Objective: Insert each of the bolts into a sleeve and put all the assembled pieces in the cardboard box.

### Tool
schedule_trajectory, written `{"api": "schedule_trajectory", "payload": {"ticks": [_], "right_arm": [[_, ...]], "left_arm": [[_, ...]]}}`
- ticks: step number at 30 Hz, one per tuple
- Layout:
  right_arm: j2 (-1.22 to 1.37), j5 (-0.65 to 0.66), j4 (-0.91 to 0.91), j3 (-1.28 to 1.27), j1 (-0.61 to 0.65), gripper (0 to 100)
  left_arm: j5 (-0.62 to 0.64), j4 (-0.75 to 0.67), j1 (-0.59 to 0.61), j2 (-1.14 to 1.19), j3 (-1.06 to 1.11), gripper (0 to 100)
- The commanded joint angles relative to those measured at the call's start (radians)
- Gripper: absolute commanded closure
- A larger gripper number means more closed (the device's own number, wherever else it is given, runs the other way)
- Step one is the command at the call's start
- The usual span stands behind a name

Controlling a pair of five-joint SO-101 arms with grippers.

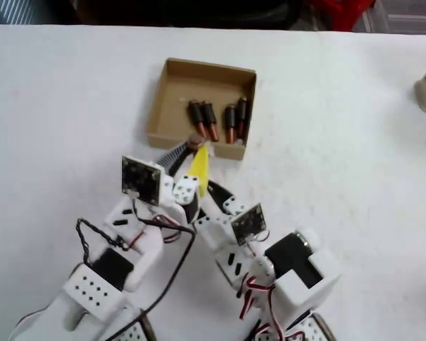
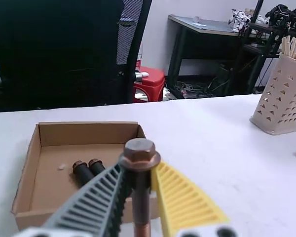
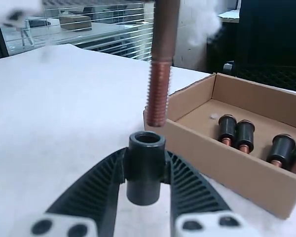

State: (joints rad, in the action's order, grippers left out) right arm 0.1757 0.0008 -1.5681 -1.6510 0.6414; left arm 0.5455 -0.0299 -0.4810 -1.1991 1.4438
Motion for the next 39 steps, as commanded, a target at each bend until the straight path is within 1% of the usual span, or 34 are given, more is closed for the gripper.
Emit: {"api": "schedule_trajectory", "payload": {"ticks": [1, 5, 15, 20, 29, 33, 39], "right_arm": [[-0.033, -0.002, -0.004, -0.003, 0.001, 98.1], [-0.033, -0.002, -0.005, -0.012, -0.002, 98.1], [-0.038, -0.002, 0.001, -0.015, -0.025, 98.1], [-0.033, -0.002, 0.047, -0.014, -0.008, 98.1], [-0.042, -0.002, 0.044, -0.014, -0.005, 98.1], [-0.041, -0.002, 0.044, -0.014, 0.007, 98.1], [-0.042, -0.002, 0.044, -0.014, 0.007, 98.1]], "left_arm": [[0.012, -0.02, 0.048, 0.001, 0.0, 98], [0.014, -0.009, 0.073, -0.001, 0.021, 98], [0.011, 0.018, 0.065, -0.005, 0.012, 98], [0.012, 0.02, 0.007, -0.001, -0.012, 98], [0.017, 0.012, 0.007, 0.001, -0.026, 98], [0.054, 0.012, -0.016, 0.001, -0.026, 98], [0.057, 0.011, -0.013, 0.002, -0.026, 98]]}}
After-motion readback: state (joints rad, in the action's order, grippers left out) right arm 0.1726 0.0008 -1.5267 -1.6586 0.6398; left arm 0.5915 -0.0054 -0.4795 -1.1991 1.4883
